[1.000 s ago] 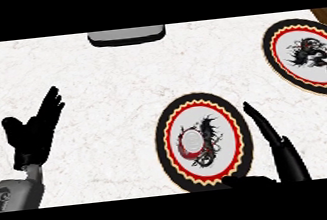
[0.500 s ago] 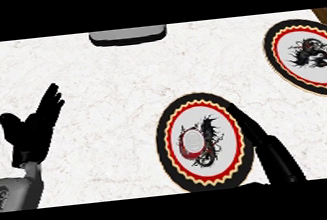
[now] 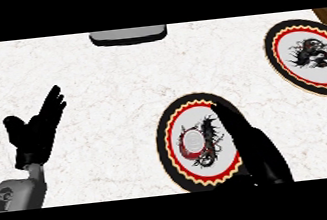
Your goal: Pick the can from the plate and place it in the plate
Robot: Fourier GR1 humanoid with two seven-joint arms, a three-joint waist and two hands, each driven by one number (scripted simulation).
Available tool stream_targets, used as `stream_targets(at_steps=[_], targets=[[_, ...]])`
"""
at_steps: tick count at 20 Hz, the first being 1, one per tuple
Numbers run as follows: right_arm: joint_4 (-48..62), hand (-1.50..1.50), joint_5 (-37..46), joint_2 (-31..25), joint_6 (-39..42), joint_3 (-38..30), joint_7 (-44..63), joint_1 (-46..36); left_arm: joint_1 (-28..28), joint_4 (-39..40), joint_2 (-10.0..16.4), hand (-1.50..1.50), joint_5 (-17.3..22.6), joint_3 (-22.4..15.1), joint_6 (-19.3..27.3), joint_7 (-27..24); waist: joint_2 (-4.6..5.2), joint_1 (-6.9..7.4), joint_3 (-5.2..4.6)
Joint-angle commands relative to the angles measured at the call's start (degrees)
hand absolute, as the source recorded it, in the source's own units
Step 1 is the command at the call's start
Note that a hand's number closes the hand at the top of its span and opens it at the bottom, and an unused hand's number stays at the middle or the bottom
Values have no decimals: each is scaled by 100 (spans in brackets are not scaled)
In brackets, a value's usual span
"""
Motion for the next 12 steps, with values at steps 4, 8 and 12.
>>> stream_targets(at_steps=[4,8,12], targets=[[369,-150,28,226,727,-172,147,-161,-306,449,16,0,49,469,-373,-173,6,-22,1],[600,-150,167,737,1124,-157,537,-468,-252,473,-401,0,-328,246,-140,-251,3,-20,2],[1454,-150,495,1207,1067,-342,442,-985,-402,209,-172,0,-312,484,-278,254,4,-2,3]])
